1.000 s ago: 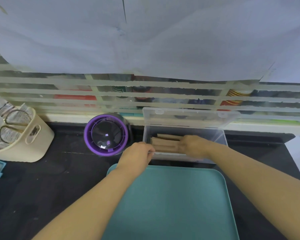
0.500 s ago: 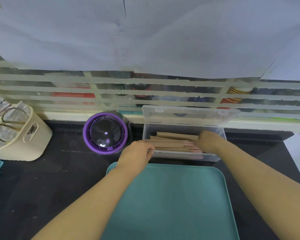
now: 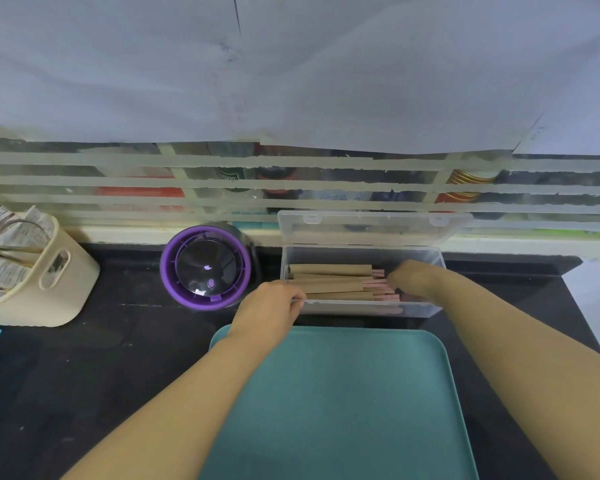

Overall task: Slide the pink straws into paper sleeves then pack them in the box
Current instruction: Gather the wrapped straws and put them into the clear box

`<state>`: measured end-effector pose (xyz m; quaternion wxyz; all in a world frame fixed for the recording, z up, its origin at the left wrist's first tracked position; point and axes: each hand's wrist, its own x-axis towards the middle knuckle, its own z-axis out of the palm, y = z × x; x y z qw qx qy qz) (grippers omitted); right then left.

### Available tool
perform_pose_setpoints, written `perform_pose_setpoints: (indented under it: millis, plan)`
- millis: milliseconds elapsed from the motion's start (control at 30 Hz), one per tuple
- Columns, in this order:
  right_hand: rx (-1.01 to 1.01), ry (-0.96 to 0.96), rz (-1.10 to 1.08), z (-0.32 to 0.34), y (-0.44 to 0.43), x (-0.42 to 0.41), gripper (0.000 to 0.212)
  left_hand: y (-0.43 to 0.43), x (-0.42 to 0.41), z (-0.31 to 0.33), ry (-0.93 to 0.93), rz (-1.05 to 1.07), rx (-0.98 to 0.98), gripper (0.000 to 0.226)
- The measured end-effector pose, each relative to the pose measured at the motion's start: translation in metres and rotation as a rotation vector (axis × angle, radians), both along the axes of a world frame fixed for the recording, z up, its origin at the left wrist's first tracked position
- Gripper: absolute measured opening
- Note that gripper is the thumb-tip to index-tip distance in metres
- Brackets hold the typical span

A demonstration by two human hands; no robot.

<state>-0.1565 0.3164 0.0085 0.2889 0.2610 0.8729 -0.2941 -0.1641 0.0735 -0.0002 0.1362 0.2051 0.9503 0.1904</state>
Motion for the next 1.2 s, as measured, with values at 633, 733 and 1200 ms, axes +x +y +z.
perform_pose_setpoints:
  millis: [633,733,1200]
  plan:
    - [0.531,0.773,0.295,0.093,-0.002,0.025,0.045,0.001,0.012,0.008,0.08,0.022,-0.048,0.025]
    - [0.549,0.661,0.33,0.082,0.0,0.031,0.05,-0.001,0.016,0.012,0.158,0.078,0.051,0.028]
    - [0.341,0.329,0.404,0.034,0.001,0.086,0.045,0.003,0.019,0.015,0.271,-0.171,0.048,0.029]
